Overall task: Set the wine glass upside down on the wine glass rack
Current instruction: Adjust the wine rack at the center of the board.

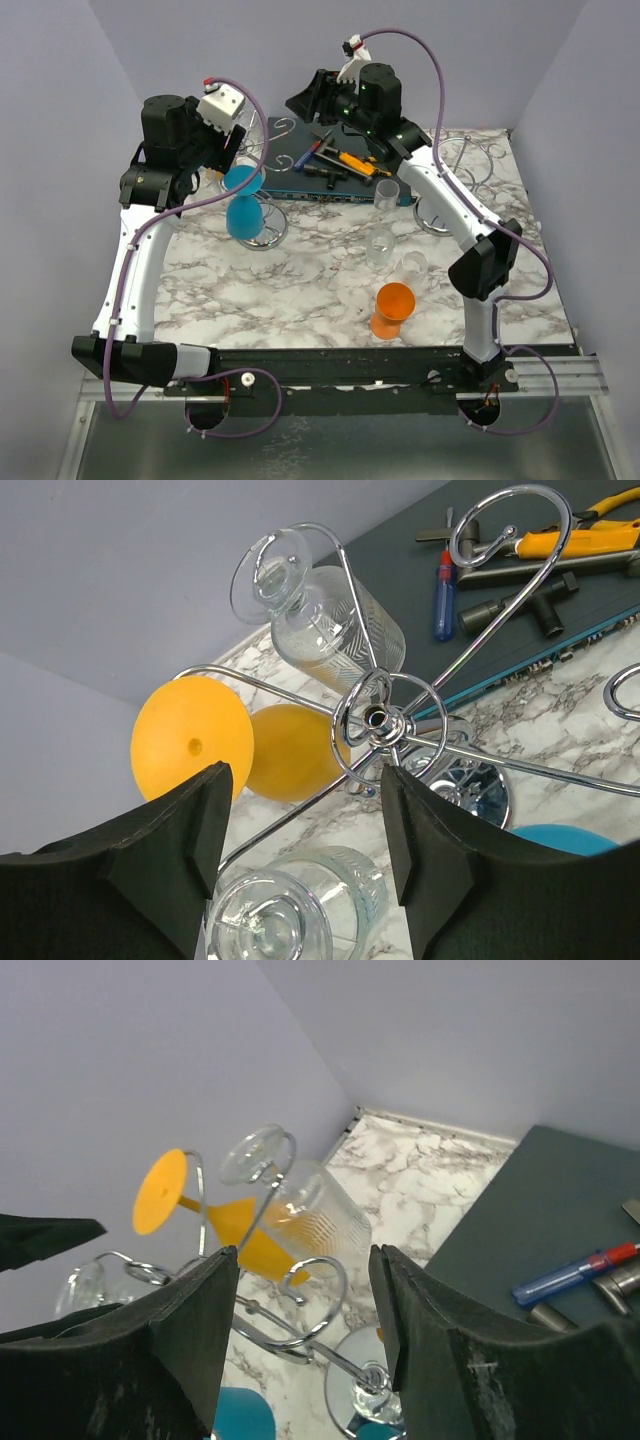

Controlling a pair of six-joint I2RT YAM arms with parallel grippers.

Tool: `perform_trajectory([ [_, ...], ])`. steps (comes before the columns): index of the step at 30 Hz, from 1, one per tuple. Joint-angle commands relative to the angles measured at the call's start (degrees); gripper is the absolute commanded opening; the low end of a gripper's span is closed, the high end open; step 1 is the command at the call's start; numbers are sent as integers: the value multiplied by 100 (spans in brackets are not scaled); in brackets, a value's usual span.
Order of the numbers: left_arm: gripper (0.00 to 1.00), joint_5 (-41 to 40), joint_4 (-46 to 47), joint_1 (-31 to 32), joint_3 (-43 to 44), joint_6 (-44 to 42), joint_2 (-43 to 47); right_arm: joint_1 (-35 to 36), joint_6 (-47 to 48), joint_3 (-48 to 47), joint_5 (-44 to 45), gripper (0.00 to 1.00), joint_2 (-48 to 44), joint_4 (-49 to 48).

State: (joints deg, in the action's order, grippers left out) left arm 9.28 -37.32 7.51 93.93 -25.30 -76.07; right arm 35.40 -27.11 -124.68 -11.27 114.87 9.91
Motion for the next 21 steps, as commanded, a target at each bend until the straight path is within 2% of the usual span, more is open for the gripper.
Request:
perform_trajectory([
  [1,67,179,51,-27,29,34,-28,-85,-230,-154,-234,63,291,316],
  [7,67,153,60,-27,-1,-15,-65,-94,-497,-94,-642,61,412,201],
  [12,67,101,66,-30,-5,-45,-125,-94,-689,78,-785,46,444,76],
  [14,67,84,67,-25,-6,-60,-144,-94,-752,134,-838,43,456,40],
  [21,67,92,130,-25,22,-57,-180,-94,-939,175,-922,40,497,145],
])
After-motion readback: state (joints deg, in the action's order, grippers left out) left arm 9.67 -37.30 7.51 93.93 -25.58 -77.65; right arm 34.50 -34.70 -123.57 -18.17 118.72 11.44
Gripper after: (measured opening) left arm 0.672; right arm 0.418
